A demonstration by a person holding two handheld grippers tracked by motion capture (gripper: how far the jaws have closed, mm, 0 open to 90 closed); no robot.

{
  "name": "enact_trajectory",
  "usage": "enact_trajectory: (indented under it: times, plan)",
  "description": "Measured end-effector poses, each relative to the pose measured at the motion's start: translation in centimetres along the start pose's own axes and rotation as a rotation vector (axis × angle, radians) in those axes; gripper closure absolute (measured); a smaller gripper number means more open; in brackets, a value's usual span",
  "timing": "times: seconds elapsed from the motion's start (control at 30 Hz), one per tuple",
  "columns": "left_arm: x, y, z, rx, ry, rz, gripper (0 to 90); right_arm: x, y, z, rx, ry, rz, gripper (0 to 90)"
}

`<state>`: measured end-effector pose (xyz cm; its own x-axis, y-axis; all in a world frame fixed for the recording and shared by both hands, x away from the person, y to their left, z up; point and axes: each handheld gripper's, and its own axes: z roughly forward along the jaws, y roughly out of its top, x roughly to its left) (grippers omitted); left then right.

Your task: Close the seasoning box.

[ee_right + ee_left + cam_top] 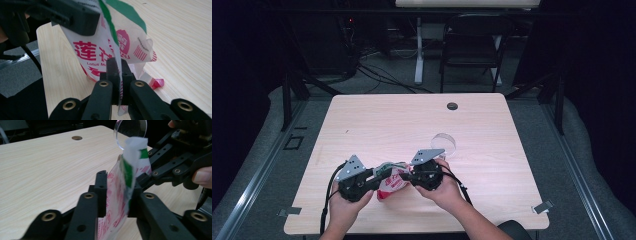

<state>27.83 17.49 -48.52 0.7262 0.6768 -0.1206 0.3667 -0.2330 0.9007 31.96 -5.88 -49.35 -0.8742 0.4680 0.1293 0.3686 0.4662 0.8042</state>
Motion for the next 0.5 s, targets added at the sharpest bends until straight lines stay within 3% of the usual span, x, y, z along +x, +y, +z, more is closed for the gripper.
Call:
enact_trajectory:
  times: [0.17, 0.3, 0.5]
  plan:
    - [0.2, -1.1, 0.2, 0.003, 0.038, 0.004, 57.2, -0.1, 0.1, 0.0, -0.008, 0.006, 0.001, 90.0]
    - [0.4, -2.3, 0.9, 0.036, 0.037, 0.019, 46.1, -0.2, 0.2, 0.0, -0.007, 0.010, 0.001, 90.0]
    - [0.8, -4.3, 2.2, 0.080, 0.054, 0.028, 40.4, -0.3, 0.3, 0.0, -0.018, 0.017, 0.010, 90.0]
